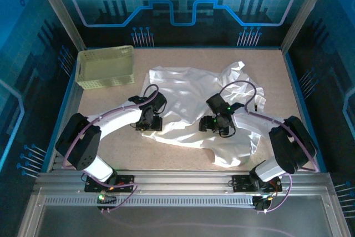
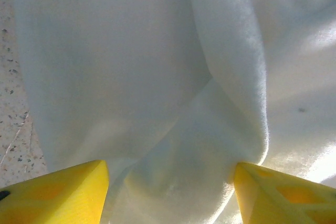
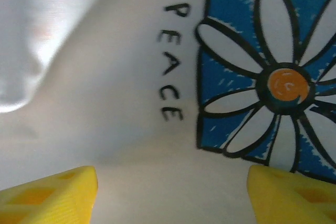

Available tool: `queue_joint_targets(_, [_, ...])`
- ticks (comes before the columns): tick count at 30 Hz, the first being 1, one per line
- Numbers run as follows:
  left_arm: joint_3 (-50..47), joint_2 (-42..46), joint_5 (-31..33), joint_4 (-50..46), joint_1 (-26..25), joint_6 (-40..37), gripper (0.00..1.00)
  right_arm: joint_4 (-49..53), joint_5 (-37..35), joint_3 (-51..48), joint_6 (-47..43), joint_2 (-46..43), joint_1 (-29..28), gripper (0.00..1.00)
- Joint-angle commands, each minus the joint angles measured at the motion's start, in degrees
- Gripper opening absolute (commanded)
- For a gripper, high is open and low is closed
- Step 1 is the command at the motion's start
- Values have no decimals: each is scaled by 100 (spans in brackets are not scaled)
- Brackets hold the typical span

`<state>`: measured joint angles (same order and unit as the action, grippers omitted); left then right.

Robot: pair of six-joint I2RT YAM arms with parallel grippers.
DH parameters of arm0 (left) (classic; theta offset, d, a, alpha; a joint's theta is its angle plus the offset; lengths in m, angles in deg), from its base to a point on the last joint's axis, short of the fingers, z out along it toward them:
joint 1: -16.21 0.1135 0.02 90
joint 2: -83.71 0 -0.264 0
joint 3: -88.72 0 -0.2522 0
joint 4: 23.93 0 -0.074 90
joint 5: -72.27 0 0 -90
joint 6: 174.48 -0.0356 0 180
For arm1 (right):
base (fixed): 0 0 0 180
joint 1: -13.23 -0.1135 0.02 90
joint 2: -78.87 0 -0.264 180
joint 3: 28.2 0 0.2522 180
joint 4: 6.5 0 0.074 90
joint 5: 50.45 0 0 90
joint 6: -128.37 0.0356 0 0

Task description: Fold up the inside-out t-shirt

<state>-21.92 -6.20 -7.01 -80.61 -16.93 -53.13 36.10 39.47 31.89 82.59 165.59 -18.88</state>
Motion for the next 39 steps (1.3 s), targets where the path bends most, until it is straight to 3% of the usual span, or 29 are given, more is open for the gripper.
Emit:
queue_joint_targets(1, [-151, 16, -61, 94, -30, 9, 68, -32, -500, -160, 392, 69, 107, 76])
queue_joint_targets(7, [-233, 140, -490, 335, -69, -213, 80, -135, -522, -200, 291, 200, 487, 75])
queue_joint_targets(10, [-118, -118, -418, 206, -78, -298, 81, 1, -731, -91, 270, 320, 553, 76])
queue_joint_targets(16, [-191, 52, -871, 532, -123, -340, 85, 75, -677, 22, 272, 451, 905, 74])
queue_joint_targets(26, [176, -473, 10, -140, -303, -358, 89, 199, -882, 87, 212, 360, 1055, 74])
queue_joint_targets(30, [66, -220, 511, -253, -206, 11, 80, 233, -923, 32, 206, 319, 1234, 74])
queue_joint_targets(35, [-426, 459, 529, -63, 445, 339, 58, 282, -967, -20, 186, 208, 1603, 74])
queue_joint_targets(39, [-766, 1096, 464, 39, 886, 429, 54, 281, -940, -88, 42, 29, 2026, 74])
